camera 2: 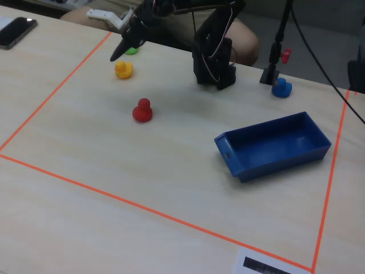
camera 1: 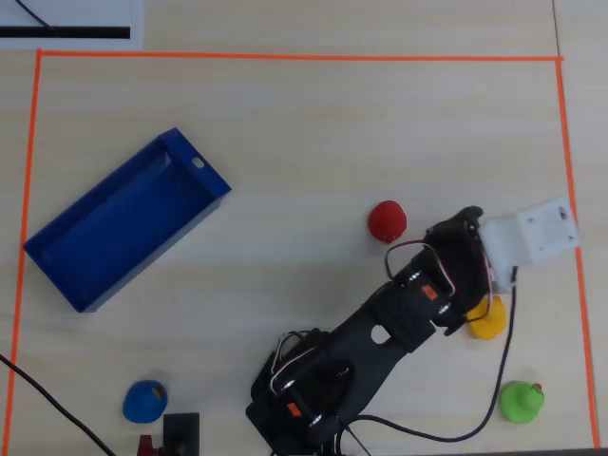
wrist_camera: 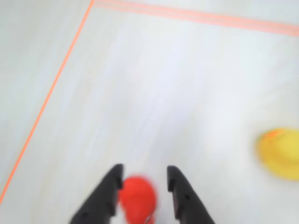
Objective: Grasp green duck and put it into box.
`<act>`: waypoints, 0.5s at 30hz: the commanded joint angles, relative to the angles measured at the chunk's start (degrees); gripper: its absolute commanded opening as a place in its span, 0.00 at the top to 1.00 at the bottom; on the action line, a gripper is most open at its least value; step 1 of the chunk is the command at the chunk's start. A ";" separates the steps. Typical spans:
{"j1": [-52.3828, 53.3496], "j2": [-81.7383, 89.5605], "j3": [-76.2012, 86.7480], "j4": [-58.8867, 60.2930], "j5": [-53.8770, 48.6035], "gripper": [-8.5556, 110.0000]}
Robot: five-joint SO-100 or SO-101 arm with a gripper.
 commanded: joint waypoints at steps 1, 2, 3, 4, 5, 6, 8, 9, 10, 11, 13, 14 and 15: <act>8.53 -2.90 -5.19 -4.75 -4.22 0.72; 10.37 -4.04 -5.80 -6.24 -4.83 0.70; 12.13 -5.27 -6.50 -7.73 -5.27 0.69; 13.71 -6.59 -7.12 -9.32 -5.54 0.68; 15.12 -7.91 -7.65 -11.07 -5.80 0.66; 16.44 -9.32 -8.17 -12.66 -6.06 0.65; 18.54 -11.78 -8.96 -16.00 -6.24 0.63; 19.25 -13.01 -9.14 -17.75 -6.33 0.63; 19.95 -14.24 -9.14 -19.69 -6.42 0.62; 20.65 -15.47 -9.14 -21.88 -6.50 0.61; 22.06 -18.02 -9.05 -25.58 -6.50 0.60; 22.85 -19.25 -9.32 -26.89 -6.50 0.60; 23.73 -20.65 -9.67 -27.95 -6.68 0.59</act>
